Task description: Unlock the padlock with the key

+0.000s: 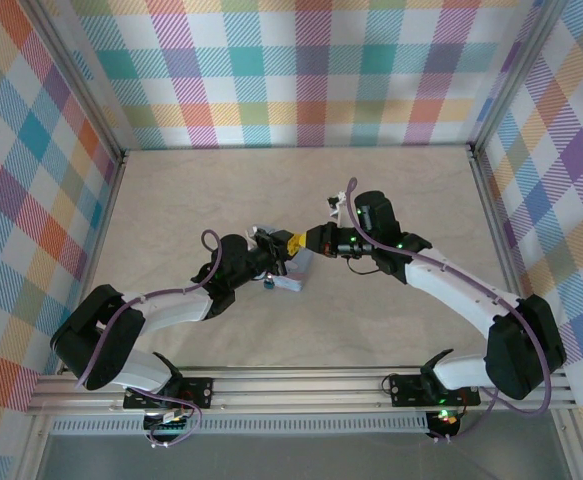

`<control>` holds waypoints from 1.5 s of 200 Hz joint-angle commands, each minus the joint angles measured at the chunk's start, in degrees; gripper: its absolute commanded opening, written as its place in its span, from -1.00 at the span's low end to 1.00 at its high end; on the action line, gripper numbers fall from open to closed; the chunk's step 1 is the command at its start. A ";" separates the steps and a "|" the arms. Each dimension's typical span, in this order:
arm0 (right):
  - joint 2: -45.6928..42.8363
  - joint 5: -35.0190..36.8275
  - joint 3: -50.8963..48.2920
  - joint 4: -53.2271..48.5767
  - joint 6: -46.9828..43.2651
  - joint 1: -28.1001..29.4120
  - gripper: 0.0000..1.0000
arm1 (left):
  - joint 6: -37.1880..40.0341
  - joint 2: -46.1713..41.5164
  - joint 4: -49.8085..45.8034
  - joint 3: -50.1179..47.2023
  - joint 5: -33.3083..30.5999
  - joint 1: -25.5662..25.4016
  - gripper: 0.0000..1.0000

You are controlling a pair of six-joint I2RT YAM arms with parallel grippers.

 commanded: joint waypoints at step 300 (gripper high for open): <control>-14.47 -7.44 -26.50 42.47 0.85 -5.84 0.99 | 80.48 -15.44 -30.82 18.77 9.29 0.44 -1.00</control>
